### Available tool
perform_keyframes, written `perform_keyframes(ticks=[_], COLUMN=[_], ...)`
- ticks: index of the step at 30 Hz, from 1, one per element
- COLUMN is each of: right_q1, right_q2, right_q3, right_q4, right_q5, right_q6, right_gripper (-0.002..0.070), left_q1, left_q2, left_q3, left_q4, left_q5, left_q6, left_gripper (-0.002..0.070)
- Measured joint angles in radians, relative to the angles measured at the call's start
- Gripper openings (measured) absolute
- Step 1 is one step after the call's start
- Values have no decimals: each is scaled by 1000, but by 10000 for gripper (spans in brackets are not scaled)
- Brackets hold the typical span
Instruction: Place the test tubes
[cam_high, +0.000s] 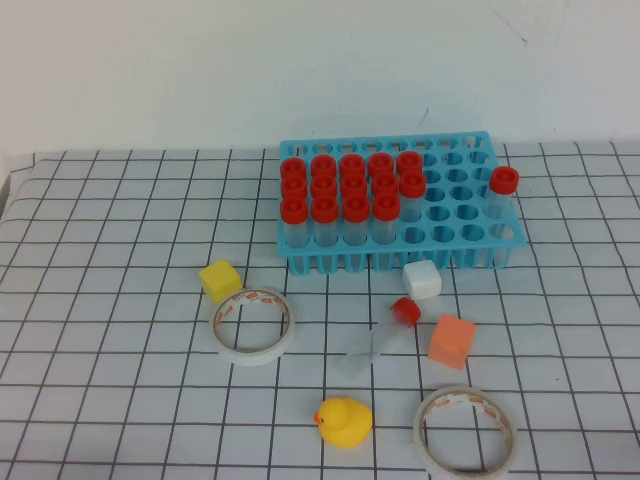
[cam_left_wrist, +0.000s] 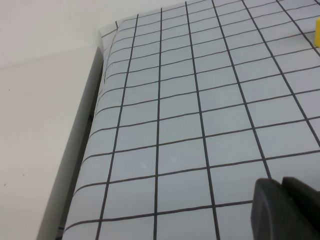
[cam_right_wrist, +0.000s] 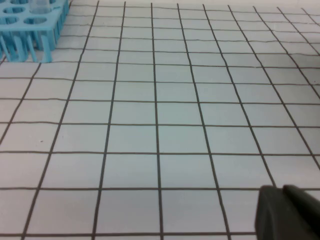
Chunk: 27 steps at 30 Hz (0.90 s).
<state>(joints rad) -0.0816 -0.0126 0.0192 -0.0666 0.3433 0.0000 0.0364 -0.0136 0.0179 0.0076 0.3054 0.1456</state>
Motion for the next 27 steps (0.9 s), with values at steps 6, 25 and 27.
perform_keyframes(ticks=[6, 25, 27], right_q1=[0, 0, 0], right_q2=[0, 0, 0], right_q3=[0, 0, 0], right_q4=[0, -37, -30], right_q5=[0, 0, 0], right_q6=[0, 0, 0], right_gripper=[-1, -1, -1], left_q1=[0, 0, 0], left_q2=[0, 0, 0], left_q3=[0, 0, 0], left_q4=[5, 6, 6], left_q5=[2, 4, 4], left_q6=[0, 0, 0], left_gripper=[-1, -1, -1])
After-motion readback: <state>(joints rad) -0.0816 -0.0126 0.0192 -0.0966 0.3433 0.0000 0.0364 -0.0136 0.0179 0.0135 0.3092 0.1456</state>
